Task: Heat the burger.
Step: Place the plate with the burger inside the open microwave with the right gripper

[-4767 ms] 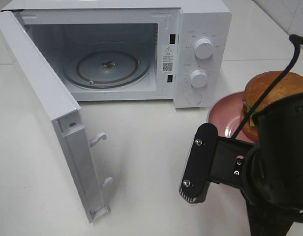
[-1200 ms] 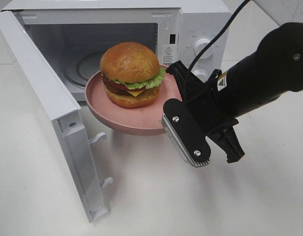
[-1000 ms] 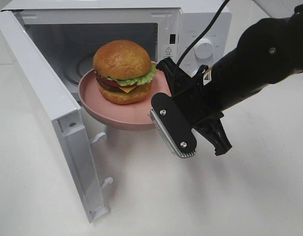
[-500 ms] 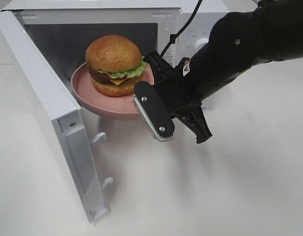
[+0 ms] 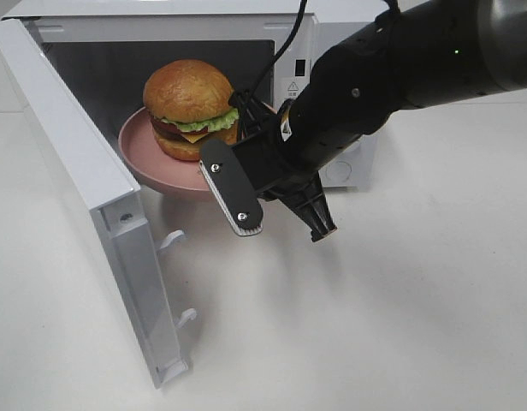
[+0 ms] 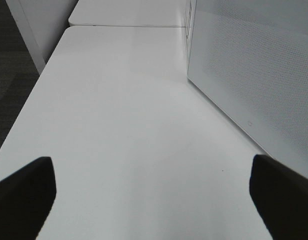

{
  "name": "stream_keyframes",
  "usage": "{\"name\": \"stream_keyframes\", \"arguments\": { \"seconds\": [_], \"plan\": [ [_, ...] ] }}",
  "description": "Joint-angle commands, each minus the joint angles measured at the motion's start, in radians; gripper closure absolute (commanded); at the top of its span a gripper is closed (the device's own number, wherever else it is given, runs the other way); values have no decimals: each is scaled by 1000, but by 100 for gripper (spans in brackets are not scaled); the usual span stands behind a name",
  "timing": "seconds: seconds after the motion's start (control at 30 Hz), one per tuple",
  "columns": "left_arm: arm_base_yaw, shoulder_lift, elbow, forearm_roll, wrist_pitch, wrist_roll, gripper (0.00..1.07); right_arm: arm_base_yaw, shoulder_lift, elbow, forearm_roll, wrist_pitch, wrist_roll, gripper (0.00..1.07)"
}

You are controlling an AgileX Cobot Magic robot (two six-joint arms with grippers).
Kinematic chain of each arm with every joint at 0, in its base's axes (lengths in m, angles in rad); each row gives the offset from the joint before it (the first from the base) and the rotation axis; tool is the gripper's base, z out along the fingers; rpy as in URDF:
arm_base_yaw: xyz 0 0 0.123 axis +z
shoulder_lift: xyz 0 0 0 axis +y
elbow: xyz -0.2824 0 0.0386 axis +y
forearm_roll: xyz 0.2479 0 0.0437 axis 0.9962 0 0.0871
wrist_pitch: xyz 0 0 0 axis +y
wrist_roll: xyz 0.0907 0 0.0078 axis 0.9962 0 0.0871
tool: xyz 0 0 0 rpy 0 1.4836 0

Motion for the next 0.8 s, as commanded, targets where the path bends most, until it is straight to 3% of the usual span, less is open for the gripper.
{"name": "stream_keyframes", "arguments": {
  "seconds": [0.03, 0.63, 0.8],
  "plan": [
    [2, -18, 2, -7, -16, -4, 9, 2, 11, -46, -53, -45, 82, 107],
    [2, -18, 2, -7, -16, -4, 9, 2, 135, -197, -82, 20, 193, 107],
    [2, -18, 2, -7, -16, -4, 9, 2, 174, -259, -162, 43, 289, 107]
  ]
}}
